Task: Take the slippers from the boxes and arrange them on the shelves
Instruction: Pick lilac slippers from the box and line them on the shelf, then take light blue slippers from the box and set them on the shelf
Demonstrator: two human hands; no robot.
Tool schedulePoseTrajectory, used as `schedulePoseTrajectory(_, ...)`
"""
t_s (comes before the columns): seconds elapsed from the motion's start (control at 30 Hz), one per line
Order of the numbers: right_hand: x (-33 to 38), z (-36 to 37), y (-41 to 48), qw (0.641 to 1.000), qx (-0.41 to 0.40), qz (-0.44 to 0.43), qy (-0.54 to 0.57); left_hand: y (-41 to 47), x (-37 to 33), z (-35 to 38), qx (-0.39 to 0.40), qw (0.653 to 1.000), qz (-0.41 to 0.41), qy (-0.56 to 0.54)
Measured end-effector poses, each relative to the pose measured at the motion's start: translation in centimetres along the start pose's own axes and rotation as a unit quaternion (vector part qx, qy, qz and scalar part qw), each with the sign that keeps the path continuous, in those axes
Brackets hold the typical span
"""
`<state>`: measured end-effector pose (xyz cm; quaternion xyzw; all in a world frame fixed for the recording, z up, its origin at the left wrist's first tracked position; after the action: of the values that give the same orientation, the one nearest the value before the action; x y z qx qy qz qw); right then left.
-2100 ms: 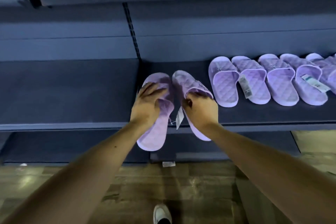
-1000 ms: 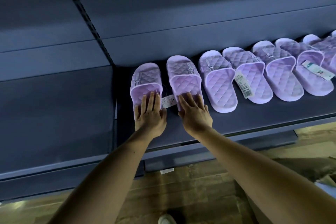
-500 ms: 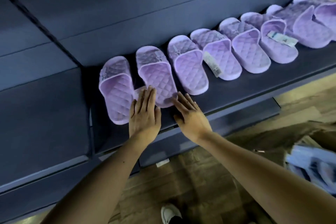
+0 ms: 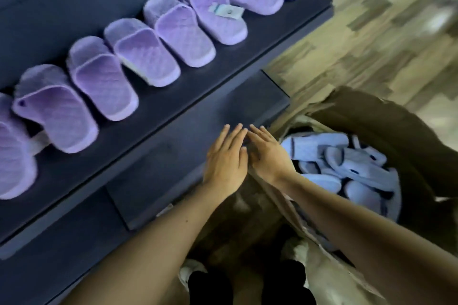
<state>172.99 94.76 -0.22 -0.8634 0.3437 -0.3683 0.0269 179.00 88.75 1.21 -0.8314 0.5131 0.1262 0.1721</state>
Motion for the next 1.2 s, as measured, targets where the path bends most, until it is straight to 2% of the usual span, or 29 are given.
schedulePoseTrajectory(0.13,-9.7,-0.9,-2.9,0.993,0.021,0.113,0.016,1.3,-5.5,5.9,0.053,0.998,0.015,-0.017)
schedulePoseTrajectory(0.27,-20.5,-0.7,-7.7,0.970,0.082,0.228,0.030,1.8,-9.6,12.9,0.133,0.990,0.010,0.050)
schedulePoseTrajectory(0.37,-26.2,-0.3,-10.7,0.951,0.147,0.270,0.021,2.4,-11.5,17.7,0.213,0.974,-0.004,0.078)
schedulePoseTrajectory(0.47,-30.3,0.0,-11.8,0.940,0.170,0.293,0.027,3.2,-13.2,21.7,0.256,0.963,-0.009,0.077)
schedulePoseTrajectory(0.67,-35.4,-1.1,-9.1,0.950,0.071,0.291,0.089,5.4,-15.6,27.6,0.303,0.952,-0.038,0.040)
schedulePoseTrajectory(0.8,-38.5,-4.1,-7.4,0.934,-0.064,0.320,0.146,6.9,-17.0,29.5,0.318,0.947,-0.042,0.030)
schedulePoseTrajectory(0.9,-41.2,-5.1,-6.6,0.903,-0.107,0.364,0.203,8.2,-17.7,30.5,0.320,0.947,-0.038,0.020)
schedulePoseTrajectory(1.0,-43.0,-3.2,-6.5,0.823,-0.073,0.456,0.330,9.5,-18.1,31.3,0.309,0.950,-0.030,0.003)
schedulePoseTrajectory(1.07,-42.6,-2.2,-6.7,0.779,-0.069,0.479,0.397,10.3,-18.4,31.3,0.286,0.958,-0.028,-0.020)
schedulePoseTrajectory(1.2,-40.0,-0.1,-7.9,0.775,-0.064,0.458,0.430,10.9,-18.6,30.9,0.251,0.965,-0.061,-0.045)
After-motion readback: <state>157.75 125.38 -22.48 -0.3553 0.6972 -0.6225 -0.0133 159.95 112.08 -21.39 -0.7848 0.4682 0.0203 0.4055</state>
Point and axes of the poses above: each hand's wrist, its own y-axis towards the middle knuckle, its own z-axis out of the palm, x = y × z, the point moved 8 cm from there along y, towards the middle knuckle, and after that the axes turned 3 degrees about y, right-handed, at the moved point
